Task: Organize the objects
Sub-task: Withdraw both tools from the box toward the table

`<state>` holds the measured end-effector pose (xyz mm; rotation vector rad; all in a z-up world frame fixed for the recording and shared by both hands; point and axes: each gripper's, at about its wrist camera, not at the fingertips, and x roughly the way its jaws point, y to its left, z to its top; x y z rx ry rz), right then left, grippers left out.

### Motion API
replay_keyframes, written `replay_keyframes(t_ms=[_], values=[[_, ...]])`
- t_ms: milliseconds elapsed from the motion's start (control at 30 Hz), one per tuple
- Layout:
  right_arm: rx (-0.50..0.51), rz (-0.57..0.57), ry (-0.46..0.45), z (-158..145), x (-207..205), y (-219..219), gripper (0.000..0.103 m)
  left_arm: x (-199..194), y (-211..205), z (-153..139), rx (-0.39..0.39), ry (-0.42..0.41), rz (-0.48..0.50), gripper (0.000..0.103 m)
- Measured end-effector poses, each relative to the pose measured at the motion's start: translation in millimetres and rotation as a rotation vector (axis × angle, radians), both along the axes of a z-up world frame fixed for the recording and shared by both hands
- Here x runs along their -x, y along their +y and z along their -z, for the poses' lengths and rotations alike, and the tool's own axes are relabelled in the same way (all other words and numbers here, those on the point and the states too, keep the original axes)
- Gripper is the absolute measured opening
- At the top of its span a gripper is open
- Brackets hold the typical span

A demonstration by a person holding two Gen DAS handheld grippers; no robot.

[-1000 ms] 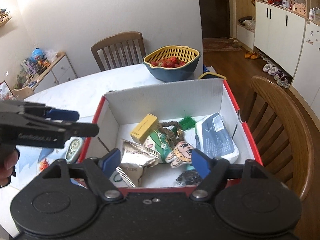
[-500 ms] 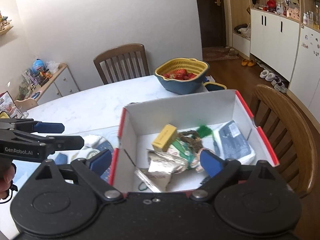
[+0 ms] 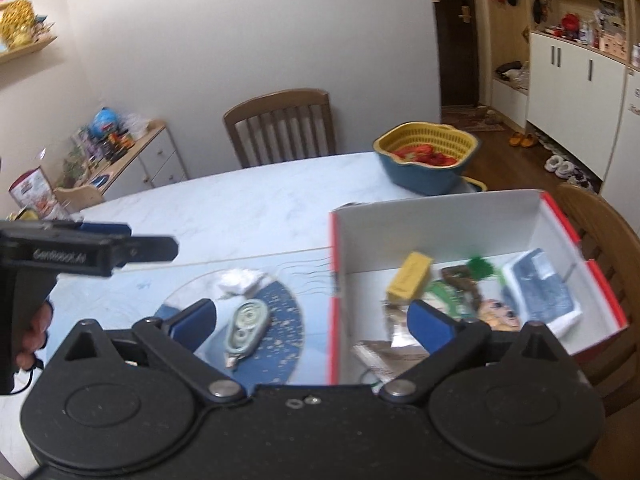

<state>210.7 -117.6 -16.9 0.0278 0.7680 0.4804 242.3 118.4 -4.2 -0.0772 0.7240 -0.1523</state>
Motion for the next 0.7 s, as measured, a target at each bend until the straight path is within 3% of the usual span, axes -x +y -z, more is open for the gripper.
replay_keyframes(t_ms=[400,700], values=[[0.056,-0.117,0.039,28.6,9.2,83.0,0.101,-17.9,43.3,39.5,-0.022,0.064,-0.005,0.103],[0.115,-0.086,0.048,68.6,-4.0,113.8,0.1,-52.7,40.2,75.5,-0.049,0.114,-0.001,0.103]])
